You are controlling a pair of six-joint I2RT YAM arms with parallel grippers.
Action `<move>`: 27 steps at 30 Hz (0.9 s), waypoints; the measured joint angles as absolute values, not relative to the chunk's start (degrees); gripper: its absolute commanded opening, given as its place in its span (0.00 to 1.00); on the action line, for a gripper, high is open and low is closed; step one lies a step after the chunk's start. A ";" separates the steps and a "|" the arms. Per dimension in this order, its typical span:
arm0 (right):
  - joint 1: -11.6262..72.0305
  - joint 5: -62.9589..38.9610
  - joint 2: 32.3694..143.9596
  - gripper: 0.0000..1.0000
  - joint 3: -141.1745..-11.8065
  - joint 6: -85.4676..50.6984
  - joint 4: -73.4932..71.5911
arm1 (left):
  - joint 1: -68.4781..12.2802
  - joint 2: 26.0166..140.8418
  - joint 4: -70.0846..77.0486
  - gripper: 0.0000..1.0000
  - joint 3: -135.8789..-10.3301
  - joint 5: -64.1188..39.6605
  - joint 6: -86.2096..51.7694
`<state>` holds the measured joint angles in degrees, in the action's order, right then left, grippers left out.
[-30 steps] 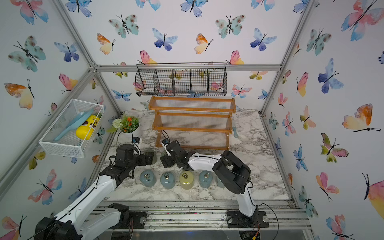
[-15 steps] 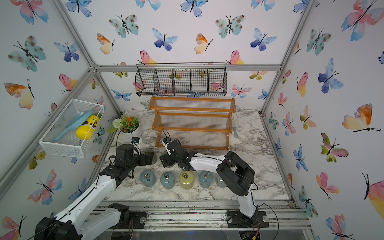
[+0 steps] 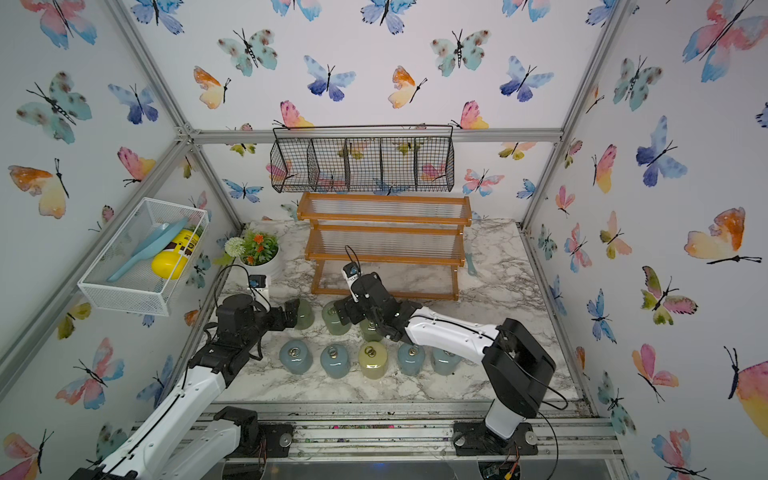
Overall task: Remove the tea canisters from the shelf
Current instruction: Place the tea canister at the center of the board, then reset both arms
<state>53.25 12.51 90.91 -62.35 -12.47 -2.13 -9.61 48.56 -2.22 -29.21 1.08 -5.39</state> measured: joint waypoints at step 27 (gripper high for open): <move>7.46 11.94 78.48 1.00 -13.98 -1.58 -47.33 | 4.69 71.90 40.38 0.98 -13.85 -1.61 -4.29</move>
<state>7.46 11.94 78.48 -13.98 -1.58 -47.33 4.69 71.90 40.38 -13.85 -1.61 -4.29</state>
